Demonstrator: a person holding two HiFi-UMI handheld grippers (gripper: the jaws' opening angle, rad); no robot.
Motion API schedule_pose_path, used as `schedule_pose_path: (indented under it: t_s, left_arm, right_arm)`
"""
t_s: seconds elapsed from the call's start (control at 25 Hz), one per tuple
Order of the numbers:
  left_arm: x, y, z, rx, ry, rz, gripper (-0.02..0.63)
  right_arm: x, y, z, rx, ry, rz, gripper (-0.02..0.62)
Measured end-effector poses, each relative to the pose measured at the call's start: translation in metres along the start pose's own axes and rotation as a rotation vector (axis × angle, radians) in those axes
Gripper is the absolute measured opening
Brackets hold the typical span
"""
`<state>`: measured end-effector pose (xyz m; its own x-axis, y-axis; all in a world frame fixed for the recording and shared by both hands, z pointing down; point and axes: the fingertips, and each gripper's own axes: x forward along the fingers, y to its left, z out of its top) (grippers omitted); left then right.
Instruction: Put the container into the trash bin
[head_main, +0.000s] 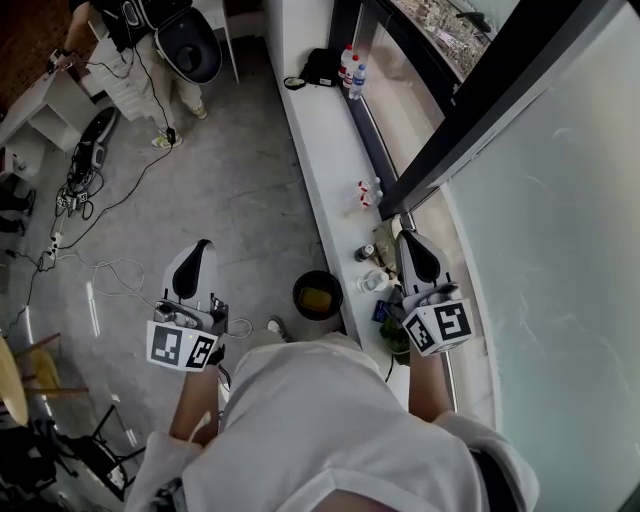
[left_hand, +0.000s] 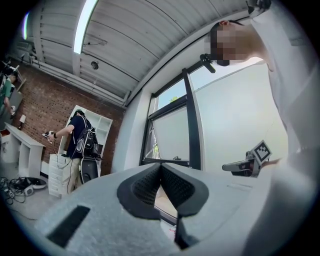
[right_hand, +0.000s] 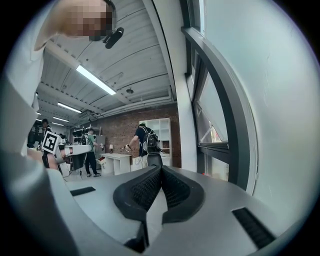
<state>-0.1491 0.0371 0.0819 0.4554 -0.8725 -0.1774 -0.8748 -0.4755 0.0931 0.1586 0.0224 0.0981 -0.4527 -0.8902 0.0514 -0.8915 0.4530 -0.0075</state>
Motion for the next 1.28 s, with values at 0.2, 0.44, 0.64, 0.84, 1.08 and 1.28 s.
schedule_pose_path:
  t_s: [0.2,0.44,0.64,0.84,1.08,1.28]
  left_arm:
    - [0.001,-0.002,-0.002,-0.008,0.009,-0.021,0.017]
    - [-0.002,-0.001,-0.003,-0.018,0.013,-0.032,0.017]
    - [-0.004,-0.003,-0.005,-0.022,0.014,-0.04,0.017]
    - [-0.007,-0.003,-0.006,-0.026,0.017,-0.037,0.017]
    - [-0.003,-0.011,-0.018,-0.042,0.038,-0.056,0.017]
    - [0.005,-0.021,-0.022,-0.048,0.036,-0.082,0.017]
  right_arm:
    - [-0.001,0.0,-0.005,0.009,0.01,-0.016,0.002]
    - [-0.003,0.002,-0.007,-0.011,0.029,-0.056,0.002]
    - [-0.001,0.011,-0.003,-0.019,0.015,-0.022,0.002]
    - [-0.001,0.017,-0.007,-0.008,0.023,-0.012,0.002]
    - [-0.007,0.015,-0.011,0.002,0.027,-0.019,0.002]
    - [-0.008,0.011,-0.016,0.008,0.03,-0.03,0.002]
